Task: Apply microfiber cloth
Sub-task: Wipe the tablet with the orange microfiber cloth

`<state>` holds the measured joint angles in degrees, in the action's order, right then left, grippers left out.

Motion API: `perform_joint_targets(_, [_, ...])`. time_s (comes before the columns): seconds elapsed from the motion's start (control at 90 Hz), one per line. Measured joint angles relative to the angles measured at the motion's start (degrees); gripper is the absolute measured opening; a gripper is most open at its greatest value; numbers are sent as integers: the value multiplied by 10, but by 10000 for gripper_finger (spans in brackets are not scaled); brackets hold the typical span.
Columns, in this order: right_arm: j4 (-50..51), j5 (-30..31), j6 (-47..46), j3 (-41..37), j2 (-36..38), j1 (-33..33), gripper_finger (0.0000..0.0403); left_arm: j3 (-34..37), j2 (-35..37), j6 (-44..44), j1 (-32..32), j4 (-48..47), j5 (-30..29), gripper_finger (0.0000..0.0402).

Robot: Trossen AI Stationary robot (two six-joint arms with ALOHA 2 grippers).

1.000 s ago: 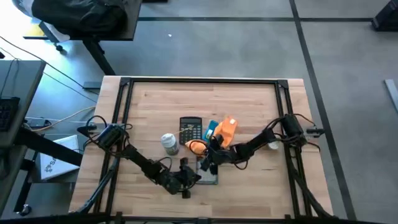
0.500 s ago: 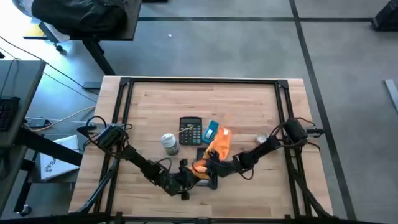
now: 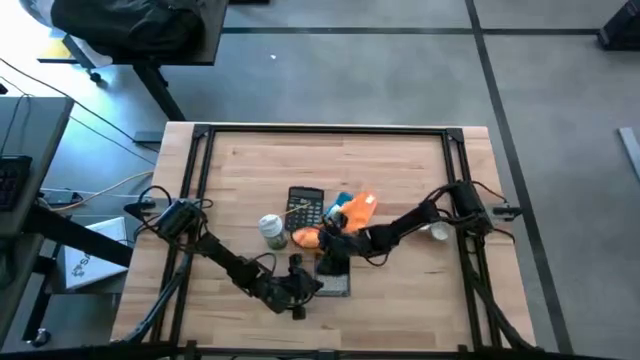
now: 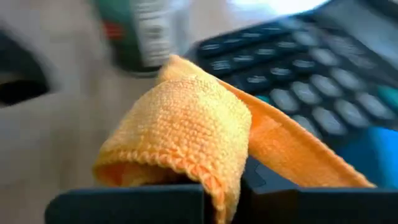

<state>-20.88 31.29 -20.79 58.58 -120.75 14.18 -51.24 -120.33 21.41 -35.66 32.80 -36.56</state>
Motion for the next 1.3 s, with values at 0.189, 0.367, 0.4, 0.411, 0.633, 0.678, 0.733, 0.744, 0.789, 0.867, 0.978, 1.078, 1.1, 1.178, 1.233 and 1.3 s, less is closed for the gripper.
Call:
perform_joint_targets(0.189, [71, 75, -34, -3, 13, 15, 0, 0, 0, 14, -1, 0, 1, 0])
perform_joint_targets(0.367, [109, 131, -25, -5, 41, 63, 0, 0, 0, 24, -4, 1, 7, 0])
perform_joint_targets(0.4, [116, 139, -25, -5, 51, 72, 0, 0, 0, 26, -4, 0, 7, 0])
perform_joint_targets(0.411, [117, 140, -25, -5, 54, 75, 0, 0, 0, 25, -4, 0, 7, 0])
perform_joint_targets(0.633, [82, 20, -30, -4, 65, 112, 0, 0, 0, 25, -3, 0, 4, 0])
perform_joint_targets(0.678, [74, 1, -44, -4, 62, 118, 0, 0, 0, 25, -3, 1, 4, 0])
perform_joint_targets(0.733, [64, -11, -55, -4, 54, 125, 0, 0, 0, 26, -3, 1, 3, 0])
perform_joint_targets(0.744, [59, -16, -57, -4, 52, 126, 0, 0, 0, 26, -3, 1, 3, 0])
perform_joint_targets(0.789, [44, -34, -60, -4, 46, 131, 0, 0, 0, 25, -3, 1, 3, 0])
perform_joint_targets(0.867, [8, -67, -57, -3, 35, 133, 0, 0, 0, 25, -3, 3, 3, 0])
perform_joint_targets(0.978, [14, -51, -64, -2, 22, 128, 0, 0, 0, 23, -3, 4, 2, 0])
perform_joint_targets(1.078, [69, 21, -97, 0, 23, 115, 0, 0, 0, 21, -3, 5, 3, 0])
perform_joint_targets(1.1, [80, 36, -103, 0, 24, 112, 0, 0, 0, 21, -3, 5, 2, 0])
perform_joint_targets(1.178, [127, 72, -103, 0, 33, 105, 0, 0, 0, 20, -2, 4, 0, 0])
perform_joint_targets(1.233, [167, 86, -103, 0, 43, 101, 0, 0, 0, 19, -2, 4, -1, 0])
perform_joint_targets(1.3, [229, 105, -104, -1, 59, 94, 0, 0, 0, 19, -2, 4, -1, 0])
